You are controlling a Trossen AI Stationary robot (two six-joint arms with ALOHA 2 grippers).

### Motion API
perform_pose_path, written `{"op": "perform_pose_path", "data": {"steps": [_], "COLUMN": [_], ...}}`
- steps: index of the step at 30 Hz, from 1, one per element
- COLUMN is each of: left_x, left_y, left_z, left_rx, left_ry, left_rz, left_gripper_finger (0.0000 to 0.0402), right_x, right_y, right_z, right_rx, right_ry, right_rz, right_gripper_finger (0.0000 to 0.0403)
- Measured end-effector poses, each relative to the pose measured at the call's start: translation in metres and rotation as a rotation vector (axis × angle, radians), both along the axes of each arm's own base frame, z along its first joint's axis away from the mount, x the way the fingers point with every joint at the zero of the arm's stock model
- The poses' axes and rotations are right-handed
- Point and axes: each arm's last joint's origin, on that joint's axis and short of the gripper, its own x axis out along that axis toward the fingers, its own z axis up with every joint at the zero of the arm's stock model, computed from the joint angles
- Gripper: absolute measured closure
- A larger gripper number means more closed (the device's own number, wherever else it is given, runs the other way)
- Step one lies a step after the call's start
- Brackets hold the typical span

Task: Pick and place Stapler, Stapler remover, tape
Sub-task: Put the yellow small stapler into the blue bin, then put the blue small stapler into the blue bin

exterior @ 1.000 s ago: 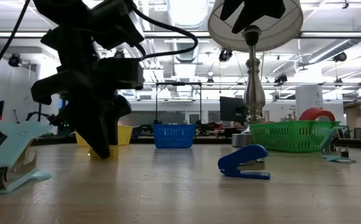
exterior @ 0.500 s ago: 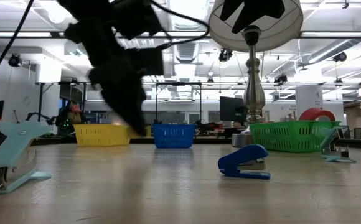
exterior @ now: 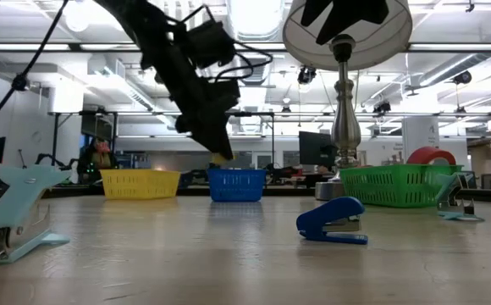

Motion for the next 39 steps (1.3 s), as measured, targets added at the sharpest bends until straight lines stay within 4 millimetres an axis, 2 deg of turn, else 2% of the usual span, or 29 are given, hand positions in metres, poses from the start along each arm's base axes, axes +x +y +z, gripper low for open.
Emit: {"op": "perform_pose_path", "data": {"steps": [5, 9, 16, 22, 28, 33, 39], "left_x": [-0.005, -0.003, 0.002, 0.012, 0.019, 0.017, 0.012], "left_y": [0.037, 0.056, 0.086, 0.100, 0.106, 0.108, 0.105], "left_z": [0.007, -0.004, -0.015, -0.009, -0.011, -0.024, -0.021], "left_rx": [-0.073, -0.178, -0.200, -0.232, -0.251, -0.307, -0.340], "left_ry": [-0.084, -0.110, -0.126, -0.178, -0.182, -0.137, -0.108], "left_rz": [0.129, 0.111, 0.222, 0.228, 0.218, 0.281, 0.311], "left_gripper_finger": [0.0308, 0.0306, 0.0305, 0.0299, 0.0267, 0.0242, 0.0230], "right_x": [0.000, 0.000, 0.000, 0.000, 0.001, 0.000, 0.000], "right_y": [0.000, 0.000, 0.002, 0.002, 0.005, 0.007, 0.010], "right_z": [0.000, 0.000, 0.001, 0.001, 0.001, 0.001, 0.000], "right_rx": [0.010, 0.014, 0.025, 0.035, 0.058, 0.064, 0.076], "right_ry": [-0.004, -0.005, -0.016, -0.020, -0.032, -0.035, -0.034], "right_rz": [-0.012, -0.012, -0.016, -0.024, -0.018, -0.013, -0.011], "right_gripper_finger": [0.0184, 0.0184, 0.0184, 0.0184, 0.0184, 0.0184, 0.0184]}}
